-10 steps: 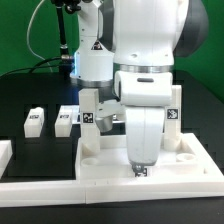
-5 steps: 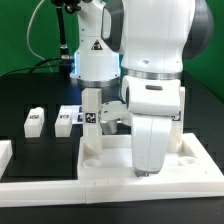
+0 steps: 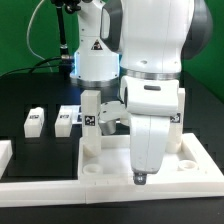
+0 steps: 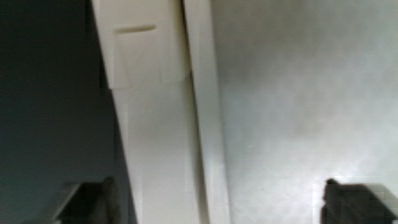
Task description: Assemble desk
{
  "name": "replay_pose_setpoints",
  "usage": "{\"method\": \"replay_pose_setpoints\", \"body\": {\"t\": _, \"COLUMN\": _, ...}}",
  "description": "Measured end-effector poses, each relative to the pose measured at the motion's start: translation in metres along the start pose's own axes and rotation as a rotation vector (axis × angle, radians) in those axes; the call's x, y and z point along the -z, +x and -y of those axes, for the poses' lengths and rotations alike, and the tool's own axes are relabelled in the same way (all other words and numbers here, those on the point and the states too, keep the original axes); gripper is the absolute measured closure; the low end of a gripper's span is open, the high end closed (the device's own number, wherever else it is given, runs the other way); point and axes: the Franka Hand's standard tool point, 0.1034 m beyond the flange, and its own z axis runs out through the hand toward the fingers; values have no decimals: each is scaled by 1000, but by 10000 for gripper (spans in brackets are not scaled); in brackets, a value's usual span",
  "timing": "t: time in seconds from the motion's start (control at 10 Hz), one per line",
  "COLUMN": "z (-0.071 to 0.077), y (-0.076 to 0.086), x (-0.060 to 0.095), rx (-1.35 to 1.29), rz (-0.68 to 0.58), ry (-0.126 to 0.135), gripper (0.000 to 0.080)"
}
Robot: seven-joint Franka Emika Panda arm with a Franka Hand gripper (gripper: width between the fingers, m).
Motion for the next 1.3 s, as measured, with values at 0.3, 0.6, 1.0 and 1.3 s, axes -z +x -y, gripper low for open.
{"method": "replay_pose_setpoints", "body": {"t": 0.3, "z": 0, "y": -1, "x": 0, "rx": -1, "rz": 0, "ry": 0, "gripper": 152}}
{"method": "replay_pose_setpoints", "body": {"t": 0.6, "z": -2, "y": -5, "x": 5, "rx": -7, "rz": 3, "ry": 0, "gripper": 150}}
{"method": "replay_pose_setpoints", "body": {"t": 1.0, "z": -10, "y": -61, "x": 89, "rx": -94, "rz": 58, "ry": 71, "gripper": 150}}
{"method": "replay_pose_setpoints", "body": {"t": 1.3, "z": -10, "y": -62, "x": 87, "rx": -277, "rz": 63, "ry": 68, "gripper": 150}}
